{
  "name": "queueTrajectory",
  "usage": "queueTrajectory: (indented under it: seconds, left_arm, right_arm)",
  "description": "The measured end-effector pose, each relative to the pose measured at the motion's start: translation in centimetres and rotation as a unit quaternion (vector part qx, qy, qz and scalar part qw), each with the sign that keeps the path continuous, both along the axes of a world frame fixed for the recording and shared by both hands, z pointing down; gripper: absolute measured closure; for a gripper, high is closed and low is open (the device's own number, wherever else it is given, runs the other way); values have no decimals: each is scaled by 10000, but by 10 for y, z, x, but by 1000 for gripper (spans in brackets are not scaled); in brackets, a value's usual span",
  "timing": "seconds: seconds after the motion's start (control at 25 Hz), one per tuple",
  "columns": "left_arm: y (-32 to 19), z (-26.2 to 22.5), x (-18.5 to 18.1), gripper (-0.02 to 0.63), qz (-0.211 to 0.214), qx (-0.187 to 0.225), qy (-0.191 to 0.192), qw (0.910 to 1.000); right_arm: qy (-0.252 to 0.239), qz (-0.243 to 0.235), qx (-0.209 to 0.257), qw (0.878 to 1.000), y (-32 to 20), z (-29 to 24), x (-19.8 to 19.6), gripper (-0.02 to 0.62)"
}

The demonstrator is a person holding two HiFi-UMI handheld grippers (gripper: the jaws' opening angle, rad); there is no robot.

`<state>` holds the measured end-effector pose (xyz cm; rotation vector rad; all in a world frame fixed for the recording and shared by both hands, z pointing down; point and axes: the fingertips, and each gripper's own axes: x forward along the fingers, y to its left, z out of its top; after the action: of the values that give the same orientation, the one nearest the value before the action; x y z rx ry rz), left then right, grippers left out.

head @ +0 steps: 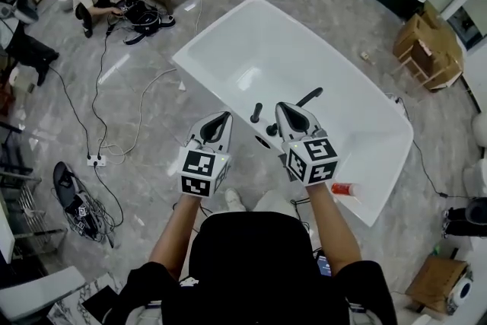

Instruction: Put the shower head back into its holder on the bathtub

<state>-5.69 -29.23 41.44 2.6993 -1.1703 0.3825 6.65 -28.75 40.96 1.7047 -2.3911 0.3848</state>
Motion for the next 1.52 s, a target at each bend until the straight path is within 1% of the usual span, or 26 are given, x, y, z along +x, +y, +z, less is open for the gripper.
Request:
queueTrajectory:
  seconds: [0.12,0.28,0.52,0.72,0.92,1.28,1.52]
  left_arm:
    - [4,-21,8,592,-26,241,22,9997]
    - [15,-47,27,592,-96,436,24,9990]
    - [34,-77,42,592,-331,766,-41,9965]
    - [52,-85,49,592,-448,852,-98,9953]
    - [73,-97,60,592,-517,984,20,9938]
    - [94,-101,65,592,-584,1013,50,9931]
    - [99,-96,60,592,-602,983,26,9933]
  right_arm:
    - [24,-54,171,9998,3,-20,7,572]
    - [53,-169,346,9992,15,-39,22,572]
    - [83,-352,568,9977,36,-62,39,572]
    - [10,-449,752,9962,54,-77,47,572]
    - [-13,-525,897,9946,71,-85,57,572]
    - [-102,-575,954,9937,87,-90,60,572]
    - [-145,-607,950,9935,91,-87,53,572]
